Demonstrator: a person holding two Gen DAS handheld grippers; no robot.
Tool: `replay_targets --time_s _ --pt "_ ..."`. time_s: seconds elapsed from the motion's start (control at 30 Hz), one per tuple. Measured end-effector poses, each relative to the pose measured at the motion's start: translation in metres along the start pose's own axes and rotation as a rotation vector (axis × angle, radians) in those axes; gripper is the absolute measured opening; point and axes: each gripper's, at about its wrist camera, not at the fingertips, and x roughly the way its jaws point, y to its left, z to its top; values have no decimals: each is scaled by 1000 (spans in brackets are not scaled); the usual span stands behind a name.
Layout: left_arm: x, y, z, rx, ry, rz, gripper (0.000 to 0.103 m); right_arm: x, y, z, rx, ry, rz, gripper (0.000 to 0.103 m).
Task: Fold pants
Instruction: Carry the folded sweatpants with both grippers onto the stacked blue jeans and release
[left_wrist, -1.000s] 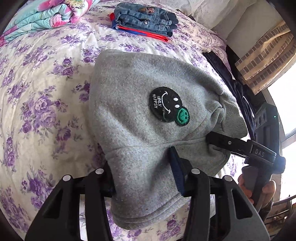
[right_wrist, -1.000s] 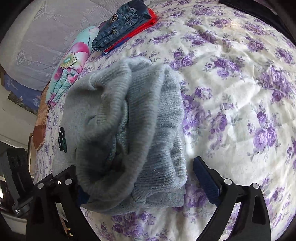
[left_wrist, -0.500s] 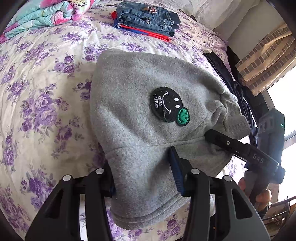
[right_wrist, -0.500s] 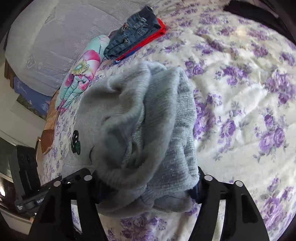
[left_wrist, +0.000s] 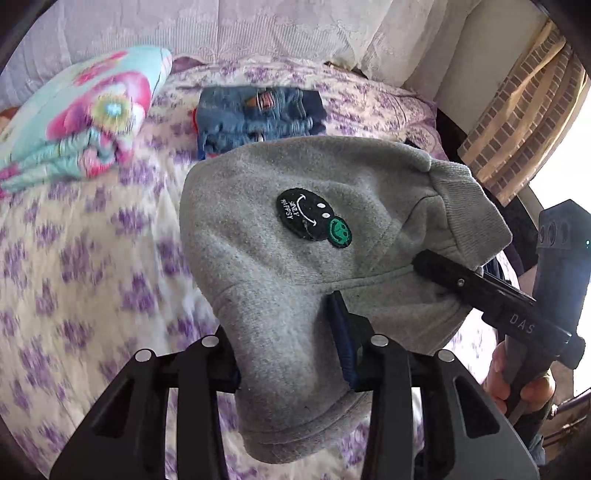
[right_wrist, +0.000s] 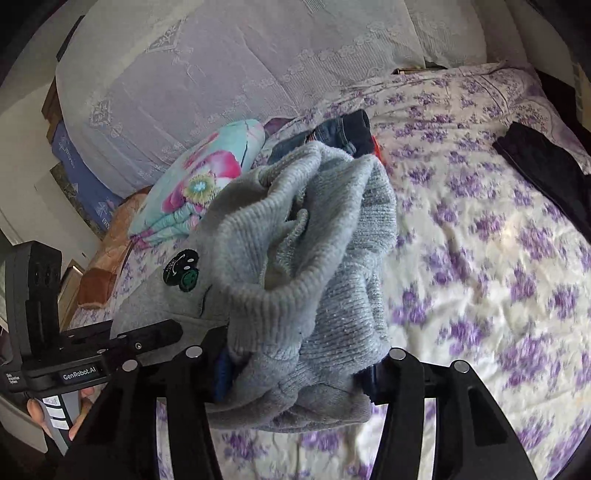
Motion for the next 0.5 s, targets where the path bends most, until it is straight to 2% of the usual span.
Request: replay_targets --time_s 0.17,0.27,0.37,0.43,0.47,0.5 --pt "25 21 150 -9 -81 69 37 66 -7 143 -12 -71 13 54" --pt "62 48 216 -53 -103 59 37 122 -23 200 -20 -80 19 55" --pt "123 77 253 -71 -86 46 38 189 -48 227 -24 -31 2 55" --pt "180 102 260 -124 6 31 40 239 -71 222 11 70 -54 60" --pt "208 112 258 -158 58 25 42 254 -79 214 22 77 -65 65" --pt "225 121 254 -171 60 13 53 257 -83 208 19 43 -47 71"
